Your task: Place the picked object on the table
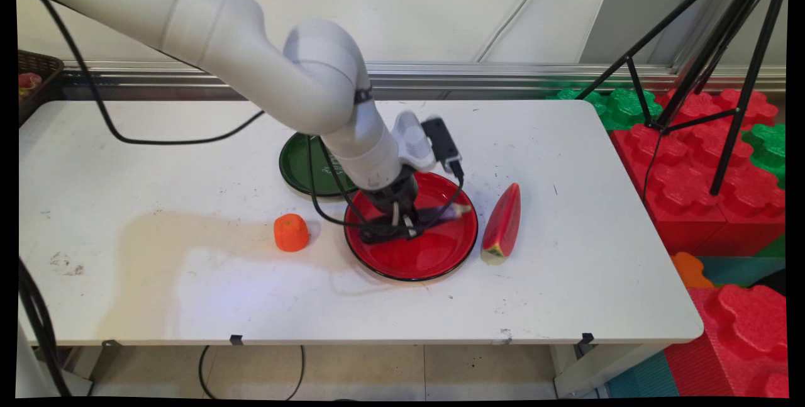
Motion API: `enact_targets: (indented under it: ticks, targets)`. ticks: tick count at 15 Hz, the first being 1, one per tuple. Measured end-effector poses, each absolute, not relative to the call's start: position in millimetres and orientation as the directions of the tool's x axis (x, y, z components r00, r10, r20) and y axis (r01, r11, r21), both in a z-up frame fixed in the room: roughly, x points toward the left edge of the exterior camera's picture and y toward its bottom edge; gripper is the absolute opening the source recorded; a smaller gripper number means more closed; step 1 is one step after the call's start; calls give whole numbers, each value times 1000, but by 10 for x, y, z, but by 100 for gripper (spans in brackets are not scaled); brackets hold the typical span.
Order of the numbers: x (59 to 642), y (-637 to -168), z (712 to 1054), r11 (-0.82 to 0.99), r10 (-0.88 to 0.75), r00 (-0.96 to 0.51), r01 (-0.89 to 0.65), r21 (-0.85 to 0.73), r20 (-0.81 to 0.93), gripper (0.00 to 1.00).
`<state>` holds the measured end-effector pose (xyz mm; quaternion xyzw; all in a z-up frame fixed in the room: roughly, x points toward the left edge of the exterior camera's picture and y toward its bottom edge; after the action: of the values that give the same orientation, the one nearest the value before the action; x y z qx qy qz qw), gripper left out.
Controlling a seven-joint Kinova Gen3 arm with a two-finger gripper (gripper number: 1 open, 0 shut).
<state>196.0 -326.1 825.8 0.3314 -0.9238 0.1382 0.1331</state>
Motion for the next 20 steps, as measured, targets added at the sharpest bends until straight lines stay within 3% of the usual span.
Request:
enact_targets:
  ticks: [12,20]
  targets:
    - [2767,-2878,9459,630,-623,-669,-736,-247,406,0]
    - [3549,-2476,9775,501,-720,-567,-824,-264,400,0]
